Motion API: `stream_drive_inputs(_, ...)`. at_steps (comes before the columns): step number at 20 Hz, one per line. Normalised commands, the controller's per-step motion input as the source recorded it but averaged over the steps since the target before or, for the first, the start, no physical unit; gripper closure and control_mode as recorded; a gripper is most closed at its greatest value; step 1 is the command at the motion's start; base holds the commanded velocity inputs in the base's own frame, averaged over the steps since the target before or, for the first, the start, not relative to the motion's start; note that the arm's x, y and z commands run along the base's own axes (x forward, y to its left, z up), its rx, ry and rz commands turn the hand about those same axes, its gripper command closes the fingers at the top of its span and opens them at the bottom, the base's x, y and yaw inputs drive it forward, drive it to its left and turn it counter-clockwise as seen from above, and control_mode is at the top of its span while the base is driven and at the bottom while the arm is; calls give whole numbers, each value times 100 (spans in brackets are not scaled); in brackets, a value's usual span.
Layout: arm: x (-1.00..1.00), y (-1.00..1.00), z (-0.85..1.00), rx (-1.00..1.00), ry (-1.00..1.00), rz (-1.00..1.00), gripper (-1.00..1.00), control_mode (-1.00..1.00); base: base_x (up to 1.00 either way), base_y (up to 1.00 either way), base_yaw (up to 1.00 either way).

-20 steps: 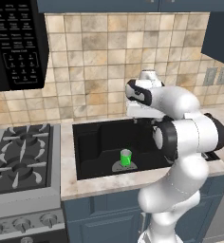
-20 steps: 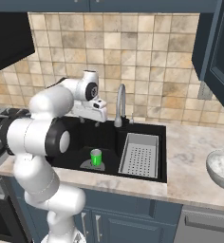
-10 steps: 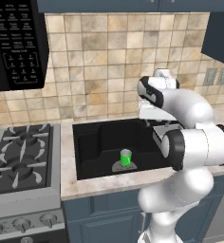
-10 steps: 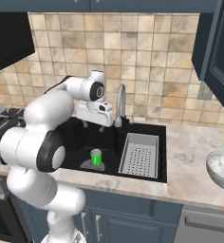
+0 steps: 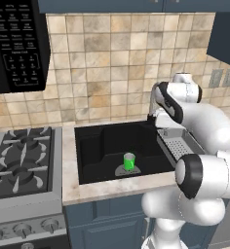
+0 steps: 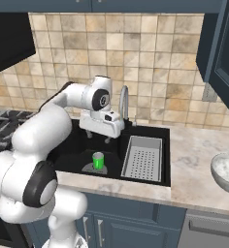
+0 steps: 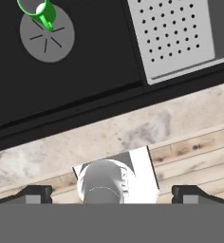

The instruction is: Pick the mug and place it in the sink. Pick the bowl and place it in the open cabinet and then close the cabinet.

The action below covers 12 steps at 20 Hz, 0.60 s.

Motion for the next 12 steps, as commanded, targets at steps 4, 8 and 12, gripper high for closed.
stream_drive_inputs(4, -43, -57, 16, 0, 0, 0, -100, -100, 0, 0, 0)
stream_drive_inputs(8, -40, -55, 6, 0, 0, 0, -100, -100, 0, 0, 0)
stream_drive_inputs(12, -25, -42, 4, 0, 0, 0, -100, -100, 0, 0, 0)
